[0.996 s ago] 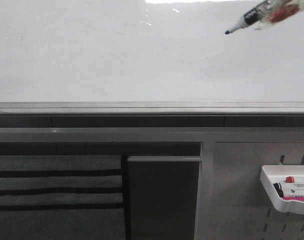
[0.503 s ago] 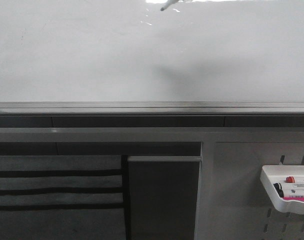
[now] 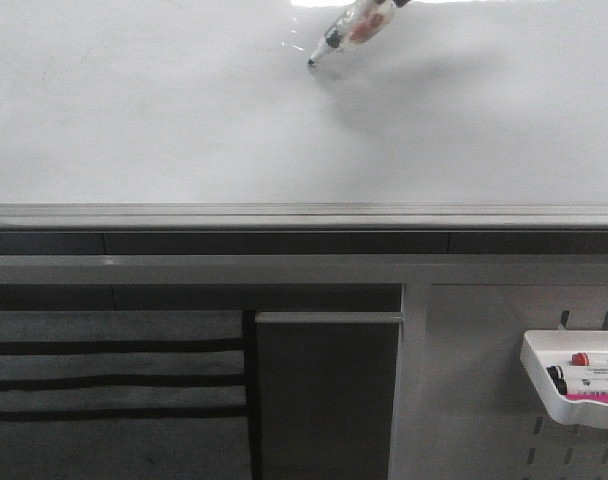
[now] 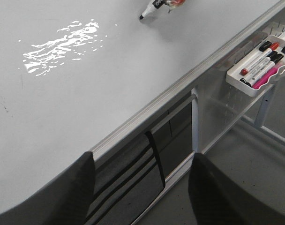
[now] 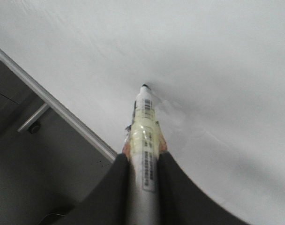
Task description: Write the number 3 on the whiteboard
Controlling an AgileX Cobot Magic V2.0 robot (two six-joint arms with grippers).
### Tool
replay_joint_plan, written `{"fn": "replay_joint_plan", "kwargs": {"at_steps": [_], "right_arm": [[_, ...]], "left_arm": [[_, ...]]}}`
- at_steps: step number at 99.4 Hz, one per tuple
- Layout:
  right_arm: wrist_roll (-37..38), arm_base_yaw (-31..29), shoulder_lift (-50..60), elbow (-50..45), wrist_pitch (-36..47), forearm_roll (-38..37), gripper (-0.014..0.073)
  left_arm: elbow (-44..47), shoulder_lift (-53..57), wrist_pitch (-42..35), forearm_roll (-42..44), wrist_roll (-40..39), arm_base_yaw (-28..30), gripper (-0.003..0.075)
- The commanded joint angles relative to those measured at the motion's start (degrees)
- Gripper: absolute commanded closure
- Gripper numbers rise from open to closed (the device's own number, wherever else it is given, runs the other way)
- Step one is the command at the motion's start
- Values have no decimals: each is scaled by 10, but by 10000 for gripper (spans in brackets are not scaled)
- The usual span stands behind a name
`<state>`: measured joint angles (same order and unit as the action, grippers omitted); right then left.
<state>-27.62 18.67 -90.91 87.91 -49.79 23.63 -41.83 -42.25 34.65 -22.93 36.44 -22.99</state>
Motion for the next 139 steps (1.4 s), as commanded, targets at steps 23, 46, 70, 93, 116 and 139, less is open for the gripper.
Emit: {"fn": "replay_joint_plan", "kwargs": {"at_steps": [23, 46, 70, 93, 116, 139], "right_arm": [[16, -30, 38, 5, -16, -35, 545], [9, 2, 22, -40, 69, -17, 545], [5, -22, 41, -71, 8, -9, 545], [-21, 35, 16, -90, 107, 37, 545], [-125, 37, 128, -160, 77, 128, 545], [-330, 61, 248, -280, 57, 230, 545]], "left_arm": [[-16, 2, -39, -16, -5, 2, 312], [-16, 2, -39, -16, -5, 2, 312], [-16, 2, -39, -16, -5, 2, 312], [-16, 2, -39, -16, -5, 2, 312], [-16, 2, -39, -16, -5, 2, 312], [-16, 2, -39, -16, -5, 2, 312]]}}
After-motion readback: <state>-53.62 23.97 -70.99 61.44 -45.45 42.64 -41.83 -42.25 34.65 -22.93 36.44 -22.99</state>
